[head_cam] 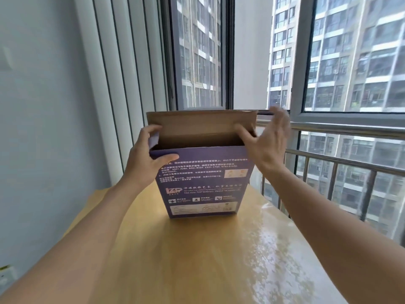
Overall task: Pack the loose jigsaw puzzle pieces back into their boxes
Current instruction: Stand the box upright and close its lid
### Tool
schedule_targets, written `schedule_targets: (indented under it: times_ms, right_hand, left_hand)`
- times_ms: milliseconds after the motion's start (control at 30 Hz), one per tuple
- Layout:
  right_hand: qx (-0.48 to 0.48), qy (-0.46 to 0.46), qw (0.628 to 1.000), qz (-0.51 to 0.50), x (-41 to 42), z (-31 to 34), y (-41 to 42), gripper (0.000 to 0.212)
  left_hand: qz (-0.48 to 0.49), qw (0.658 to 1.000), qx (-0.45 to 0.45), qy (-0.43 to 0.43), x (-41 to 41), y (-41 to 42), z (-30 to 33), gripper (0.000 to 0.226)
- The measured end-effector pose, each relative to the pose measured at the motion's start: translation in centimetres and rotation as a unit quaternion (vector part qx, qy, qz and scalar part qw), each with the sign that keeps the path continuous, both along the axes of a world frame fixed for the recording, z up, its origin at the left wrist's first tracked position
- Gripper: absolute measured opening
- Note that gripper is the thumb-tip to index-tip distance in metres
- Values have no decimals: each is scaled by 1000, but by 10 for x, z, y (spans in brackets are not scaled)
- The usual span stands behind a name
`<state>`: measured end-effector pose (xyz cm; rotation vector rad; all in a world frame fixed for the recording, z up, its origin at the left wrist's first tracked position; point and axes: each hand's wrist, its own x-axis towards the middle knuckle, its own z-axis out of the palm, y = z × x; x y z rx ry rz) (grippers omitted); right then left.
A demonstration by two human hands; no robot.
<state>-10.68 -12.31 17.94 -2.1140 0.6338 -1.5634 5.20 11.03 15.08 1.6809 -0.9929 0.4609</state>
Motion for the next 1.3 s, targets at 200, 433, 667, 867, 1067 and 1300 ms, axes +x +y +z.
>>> schedule_targets:
  times_ms: [200,433,667,867,1067,1300]
  right_hand:
    - [356,-56,856,370,1,-2,7,65]
    - [316,-64,891,321,8,28,3,16]
    - [248,-168,877,377,3,16,2,12]
    - [164,-163,906,353,-4,4,13,29]
    - [156,-143,917,339,-7,8,9,7]
    - [167,-152,908,353,-8,7,0,5]
  left_hand:
    - [10,999,-40,11,-6,-3,4,56]
    - [-63,983,-160,71,5,-4,37,40]
    - [-127,970,-179,106,-2,-12,38,22]
    - [-64,984,-164,4,-4,-14,31,39]
    - [-72,981,-167,63,-4,-13,33,17]
    - [-93,975,-178,93,-5,-7,32,23]
